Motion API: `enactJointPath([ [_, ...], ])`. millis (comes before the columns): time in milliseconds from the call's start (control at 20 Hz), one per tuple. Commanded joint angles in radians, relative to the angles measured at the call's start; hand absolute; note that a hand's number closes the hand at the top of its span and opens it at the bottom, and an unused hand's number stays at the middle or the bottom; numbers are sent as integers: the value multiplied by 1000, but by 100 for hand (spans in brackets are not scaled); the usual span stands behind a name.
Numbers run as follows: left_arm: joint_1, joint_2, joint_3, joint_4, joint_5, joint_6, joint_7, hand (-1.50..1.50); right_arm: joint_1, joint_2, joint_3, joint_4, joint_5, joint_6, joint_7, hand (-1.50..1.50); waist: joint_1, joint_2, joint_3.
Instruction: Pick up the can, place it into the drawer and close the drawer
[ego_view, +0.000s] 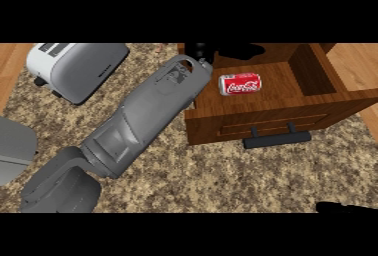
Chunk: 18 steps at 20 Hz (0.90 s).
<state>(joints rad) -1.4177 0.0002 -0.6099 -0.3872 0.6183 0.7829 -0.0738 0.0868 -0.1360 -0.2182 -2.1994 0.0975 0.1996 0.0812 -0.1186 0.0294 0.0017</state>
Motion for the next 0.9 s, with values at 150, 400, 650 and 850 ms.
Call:
enactJointPath([
  [150,-33,0,20,-15,62,10,-25,-150,-26,-47,72,-35,155,11,-40,-150,20,-3,0],
  [400,-31,0,10,-51,87,56,-44,-150,-61,-90,113,35,357,-30,-99,-150,50,-10,0],
  [650,-62,0,4,-47,84,65,-25,-150,-146,-150,198,84,567,-30,-26,-150,83,-15,-2],
  [850,-69,0,-1,-65,95,89,22,-150,-171,-131,286,200,723,-97,-69,-150,95,-20,-1],
])
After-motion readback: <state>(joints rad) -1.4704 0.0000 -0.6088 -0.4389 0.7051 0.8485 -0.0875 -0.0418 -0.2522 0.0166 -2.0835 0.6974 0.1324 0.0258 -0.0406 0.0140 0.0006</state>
